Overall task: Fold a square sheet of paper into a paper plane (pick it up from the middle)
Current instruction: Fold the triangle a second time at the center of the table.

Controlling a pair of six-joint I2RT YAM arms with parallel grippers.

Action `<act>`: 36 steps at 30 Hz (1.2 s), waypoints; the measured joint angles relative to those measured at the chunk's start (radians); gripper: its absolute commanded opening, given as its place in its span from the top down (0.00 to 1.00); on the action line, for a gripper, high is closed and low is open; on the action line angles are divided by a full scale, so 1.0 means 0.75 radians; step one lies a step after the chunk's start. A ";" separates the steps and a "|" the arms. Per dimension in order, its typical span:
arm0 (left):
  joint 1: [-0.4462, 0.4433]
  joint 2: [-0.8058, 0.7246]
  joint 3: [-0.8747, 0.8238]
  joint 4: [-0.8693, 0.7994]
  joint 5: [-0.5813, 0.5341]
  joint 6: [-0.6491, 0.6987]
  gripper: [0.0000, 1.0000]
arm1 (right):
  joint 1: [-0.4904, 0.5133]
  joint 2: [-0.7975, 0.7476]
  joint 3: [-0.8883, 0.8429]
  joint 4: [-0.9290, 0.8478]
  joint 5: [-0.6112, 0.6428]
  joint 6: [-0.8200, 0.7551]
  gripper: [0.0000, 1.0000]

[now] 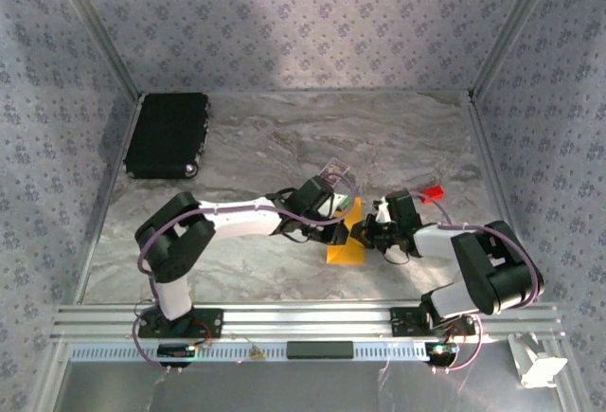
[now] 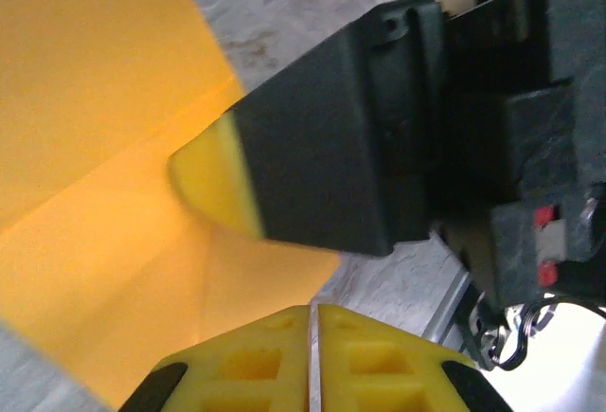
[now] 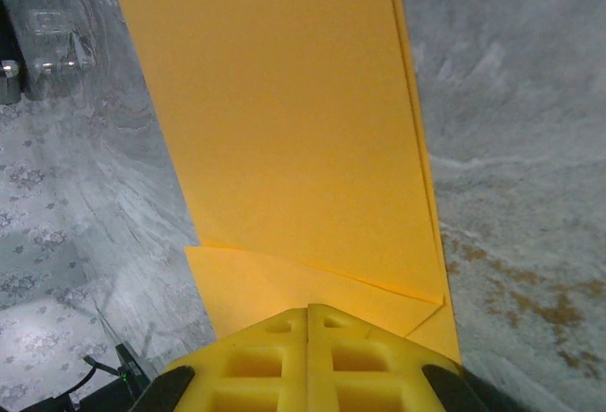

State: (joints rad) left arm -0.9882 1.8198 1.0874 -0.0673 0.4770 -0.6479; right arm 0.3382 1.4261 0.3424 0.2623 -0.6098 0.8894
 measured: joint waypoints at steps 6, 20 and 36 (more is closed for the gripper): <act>-0.010 0.140 0.027 -0.001 0.007 -0.001 0.91 | 0.001 0.002 0.000 0.005 0.001 0.001 1.00; 0.026 0.118 -0.113 0.115 0.044 -0.037 0.90 | 0.004 0.010 -0.001 0.015 -0.002 0.000 1.00; 0.032 -0.026 -0.286 0.076 0.037 -0.020 0.90 | 0.004 0.014 -0.001 0.020 -0.007 0.000 1.00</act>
State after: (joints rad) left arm -0.9642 1.8004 0.8730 -0.0101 0.5049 -0.6632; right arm 0.3408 1.4364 0.3420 0.2771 -0.6151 0.8894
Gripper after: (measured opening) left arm 0.097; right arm 0.051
